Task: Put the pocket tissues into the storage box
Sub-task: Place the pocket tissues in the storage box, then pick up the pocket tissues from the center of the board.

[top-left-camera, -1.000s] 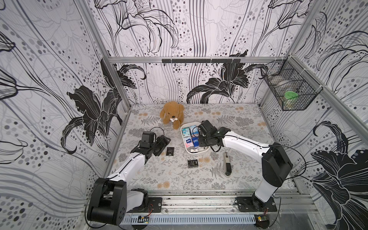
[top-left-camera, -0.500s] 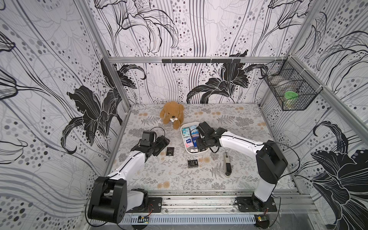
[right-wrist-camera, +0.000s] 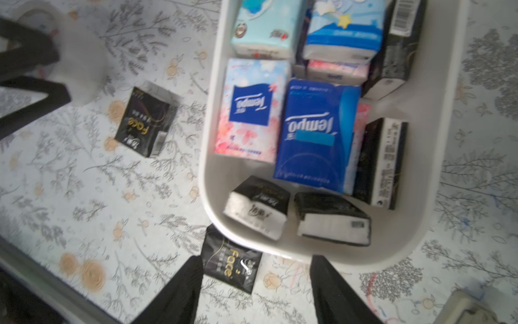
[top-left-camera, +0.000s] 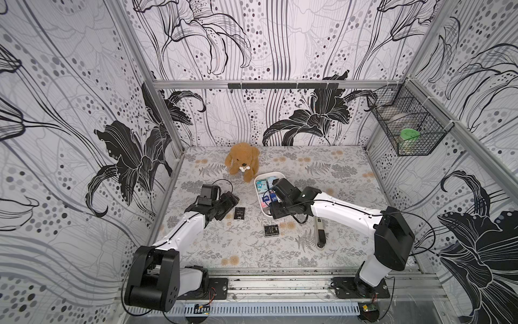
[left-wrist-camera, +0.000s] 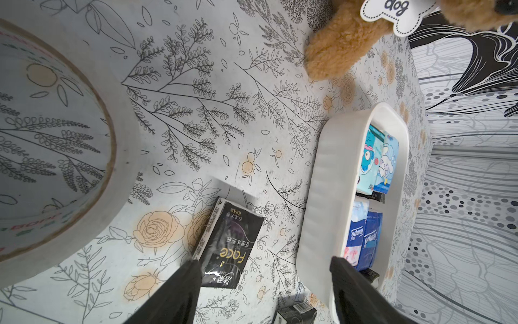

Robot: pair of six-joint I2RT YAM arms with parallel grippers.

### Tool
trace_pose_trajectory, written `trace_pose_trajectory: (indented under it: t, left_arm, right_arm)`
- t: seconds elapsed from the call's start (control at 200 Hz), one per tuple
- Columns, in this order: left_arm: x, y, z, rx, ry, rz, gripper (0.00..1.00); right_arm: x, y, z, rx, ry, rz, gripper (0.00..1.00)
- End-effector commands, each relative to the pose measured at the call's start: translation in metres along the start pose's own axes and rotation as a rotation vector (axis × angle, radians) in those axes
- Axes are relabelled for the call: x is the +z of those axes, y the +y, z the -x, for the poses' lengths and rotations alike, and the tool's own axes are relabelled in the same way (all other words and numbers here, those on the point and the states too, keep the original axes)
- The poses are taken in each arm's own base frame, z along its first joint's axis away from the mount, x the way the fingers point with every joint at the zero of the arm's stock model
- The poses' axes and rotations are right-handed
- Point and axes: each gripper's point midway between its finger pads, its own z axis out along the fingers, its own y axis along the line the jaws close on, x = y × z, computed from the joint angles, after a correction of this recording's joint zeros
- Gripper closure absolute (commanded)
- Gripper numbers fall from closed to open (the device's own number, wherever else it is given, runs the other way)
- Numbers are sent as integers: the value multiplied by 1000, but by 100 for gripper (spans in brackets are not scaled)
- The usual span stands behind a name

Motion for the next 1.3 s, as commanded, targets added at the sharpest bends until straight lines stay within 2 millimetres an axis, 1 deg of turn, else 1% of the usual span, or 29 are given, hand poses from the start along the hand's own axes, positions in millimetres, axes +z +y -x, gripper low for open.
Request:
trace_pose_trajectory:
  t: [0.0, 0.085, 0.135, 0.145, 0.185, 0.24, 0.315, 0.421, 0.531, 0.626, 0.801, 1.051, 1.197, 1.297]
  left_arm:
    - [4, -5, 2, -39, -1, -54, 23]
    - [5, -4, 1, -62, 8, -69, 23]
    - [4, -3, 1, -71, 10, -72, 23]
    - [4, -4, 2, -72, 9, -74, 23]
    - [2, -4, 3, -75, 4, -76, 23]
    - [0, -4, 5, -77, -3, -79, 23]
    - [-3, -5, 7, -75, -10, -78, 23]
    - [-8, -5, 10, -70, -22, -75, 23]
    - [-12, -2, 14, -72, -35, -69, 23]
    - [-12, 0, 14, -80, -31, -71, 23]
    - [-12, 1, 15, -82, -32, -76, 23]
    - [-13, 2, 15, -89, -32, -81, 23]
    - [-13, 1, 16, -91, -32, -84, 23]
    - [-13, 1, 15, -89, -31, -87, 23]
  right_arm:
    - [-13, 27, -18, -93, 42, 90, 36]
    - [-11, 51, -33, -189, 75, 150, 38]
    - [-10, 61, -40, -231, 97, 168, 38]
    - [-4, 62, -45, -237, 118, 165, 38]
    - [3, 68, -52, -259, 148, 179, 38]
    - [12, 75, -58, -278, 178, 194, 38]
    - [22, 81, -62, -298, 201, 187, 37]
    - [35, 81, -59, -316, 197, 160, 30]
    - [42, 81, -49, -346, 170, 129, 22]
    - [52, 77, -49, -380, 184, 94, 17]
    - [67, 62, -58, -443, 224, 25, 15]
    - [74, 55, -70, -464, 261, 9, 15]
    - [80, 46, -82, -476, 303, -5, 14]
    - [82, 42, -89, -481, 318, -10, 15]
